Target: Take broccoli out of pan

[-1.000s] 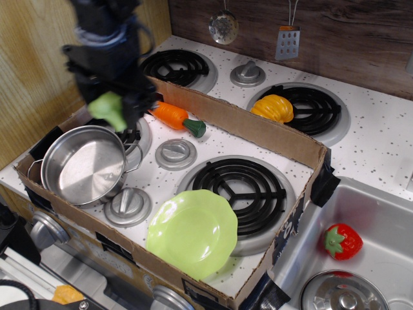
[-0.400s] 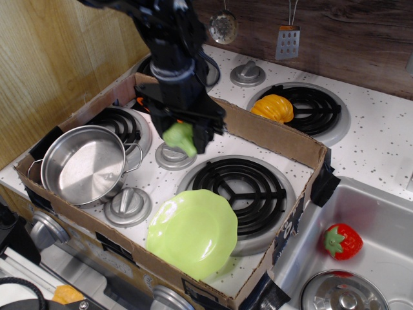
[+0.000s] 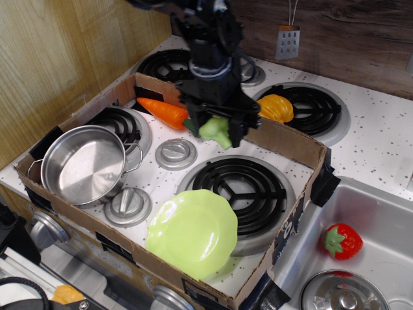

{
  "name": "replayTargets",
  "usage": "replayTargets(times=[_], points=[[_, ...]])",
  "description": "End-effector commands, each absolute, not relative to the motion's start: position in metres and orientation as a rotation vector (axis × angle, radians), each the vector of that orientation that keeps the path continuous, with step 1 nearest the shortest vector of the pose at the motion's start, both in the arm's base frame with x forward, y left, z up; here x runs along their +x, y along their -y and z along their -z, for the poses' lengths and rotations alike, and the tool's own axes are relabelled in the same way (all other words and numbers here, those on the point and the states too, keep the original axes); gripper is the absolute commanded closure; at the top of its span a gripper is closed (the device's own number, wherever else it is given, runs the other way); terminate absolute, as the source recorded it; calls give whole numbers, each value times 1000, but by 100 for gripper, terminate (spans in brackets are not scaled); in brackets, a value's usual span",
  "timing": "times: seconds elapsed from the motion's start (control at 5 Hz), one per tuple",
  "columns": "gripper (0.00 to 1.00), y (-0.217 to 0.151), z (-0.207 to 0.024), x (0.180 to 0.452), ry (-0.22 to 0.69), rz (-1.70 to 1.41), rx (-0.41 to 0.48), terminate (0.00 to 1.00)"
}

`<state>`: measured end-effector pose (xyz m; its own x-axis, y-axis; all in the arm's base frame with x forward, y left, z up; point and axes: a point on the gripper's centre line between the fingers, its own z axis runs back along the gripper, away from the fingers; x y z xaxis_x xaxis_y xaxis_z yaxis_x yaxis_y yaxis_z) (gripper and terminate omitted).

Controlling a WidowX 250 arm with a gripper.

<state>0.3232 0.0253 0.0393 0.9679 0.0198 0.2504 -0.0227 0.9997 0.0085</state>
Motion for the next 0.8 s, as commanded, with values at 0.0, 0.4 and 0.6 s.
replayTargets(times=[0.0, 0.4, 0.6], points=[[100, -13, -47, 349, 320, 11, -25, 0], [0, -12, -43, 349, 348, -7, -32, 0], [0, -11, -46, 348, 353, -8, -23, 100]])
